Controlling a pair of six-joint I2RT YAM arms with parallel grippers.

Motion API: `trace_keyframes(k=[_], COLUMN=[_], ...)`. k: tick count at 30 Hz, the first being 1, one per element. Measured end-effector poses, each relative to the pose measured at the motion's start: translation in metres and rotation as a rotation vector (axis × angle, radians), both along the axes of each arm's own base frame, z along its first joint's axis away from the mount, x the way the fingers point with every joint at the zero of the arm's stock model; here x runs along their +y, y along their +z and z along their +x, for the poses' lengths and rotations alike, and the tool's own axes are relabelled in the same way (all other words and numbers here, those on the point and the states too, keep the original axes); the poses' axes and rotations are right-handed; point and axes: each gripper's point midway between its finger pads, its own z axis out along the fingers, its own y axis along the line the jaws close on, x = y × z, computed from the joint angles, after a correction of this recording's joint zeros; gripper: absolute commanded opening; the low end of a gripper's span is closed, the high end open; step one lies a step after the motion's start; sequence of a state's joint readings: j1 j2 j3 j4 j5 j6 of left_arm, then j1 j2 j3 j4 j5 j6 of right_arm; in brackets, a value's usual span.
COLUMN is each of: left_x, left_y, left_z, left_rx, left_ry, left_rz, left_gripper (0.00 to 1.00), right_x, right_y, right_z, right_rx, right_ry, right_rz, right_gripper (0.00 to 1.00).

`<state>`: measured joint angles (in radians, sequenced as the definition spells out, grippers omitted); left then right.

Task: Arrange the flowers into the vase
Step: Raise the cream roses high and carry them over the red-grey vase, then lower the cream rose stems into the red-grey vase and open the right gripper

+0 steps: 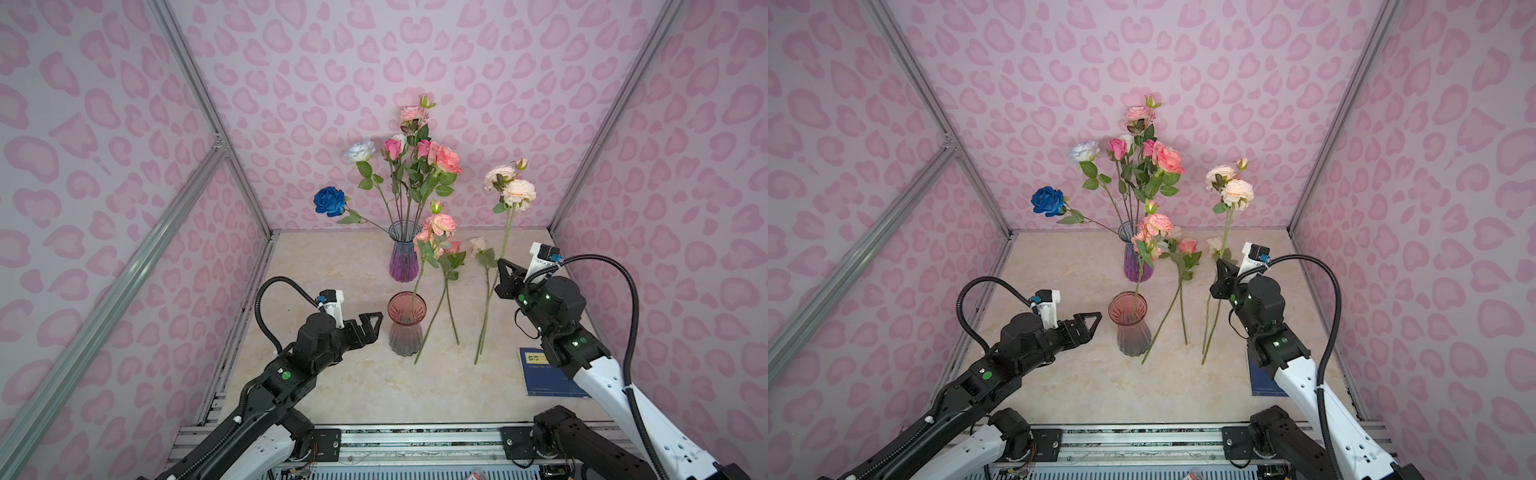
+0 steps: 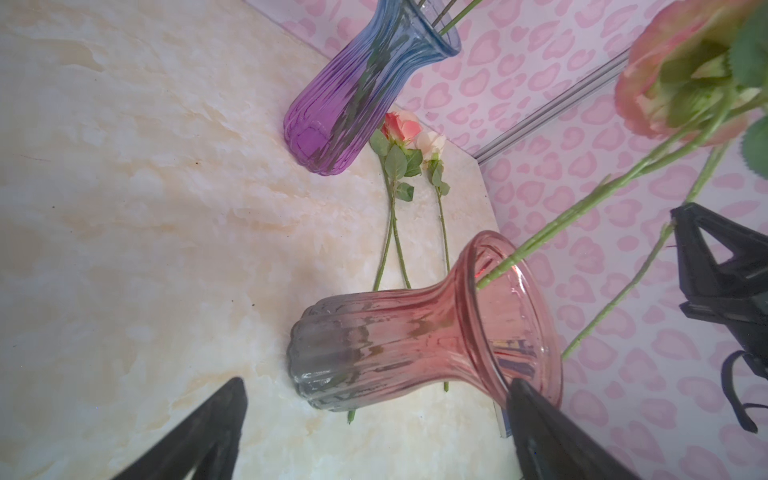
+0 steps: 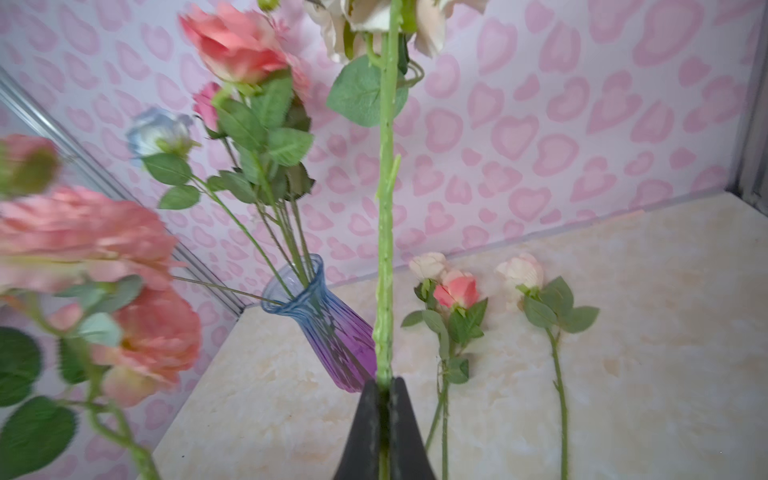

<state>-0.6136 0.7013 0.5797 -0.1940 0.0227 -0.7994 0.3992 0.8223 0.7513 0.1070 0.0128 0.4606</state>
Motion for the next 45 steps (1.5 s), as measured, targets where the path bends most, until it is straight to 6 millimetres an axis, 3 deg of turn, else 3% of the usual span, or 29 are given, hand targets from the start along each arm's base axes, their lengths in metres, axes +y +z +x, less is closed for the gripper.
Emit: trace_keyframes(k=[7, 13, 18, 25, 28, 33, 45], left_x=[0.008, 0.040, 0.066, 0.071, 0.072, 0.072, 0.070], left_y=[0.039, 0.074, 0.058, 0.033, 0.031, 0.027, 0.018], left_z=[-0.012, -0.023, -0.023, -0.024, -0.025, -0.026, -0.027], left_rx=[-0.124, -0.261, -0.210, -0.132, -0.126, -0.119, -0.101], left_ry=[-0.009, 0.103, 0.243, 0.277, 0.280, 0.282, 0.266], left_rz=[-0.059, -0.129, -0.116, -0.099, -0.106, -0.117, -0.110], left_gripper=[0.98, 0.97, 0.97, 0.97, 0.97, 0.97, 0.97], right_x=[0.025, 0.067, 0.123, 0.178, 0.195, 0.219, 0.224], right_y=[0.069, 0.116, 0.145, 0.172, 0.163, 0.127, 0.026], right_z=[-0.050, -0.070, -0.078, -0.078, -0.067, -0.051, -0.038], right_rx=[-0.228, -0.346, -0.421, -0.508, -0.510, -0.469, -0.314], right_ry=[0.093, 0.211, 0.329, 0.417, 0.417, 0.428, 0.409], right_rz=[0.006, 0.020, -0.002, -0.006, -0.008, -0.045, -0.117], right_gripper=[0.00, 0.00, 0.00, 0.00, 0.00, 0.00, 0.00])
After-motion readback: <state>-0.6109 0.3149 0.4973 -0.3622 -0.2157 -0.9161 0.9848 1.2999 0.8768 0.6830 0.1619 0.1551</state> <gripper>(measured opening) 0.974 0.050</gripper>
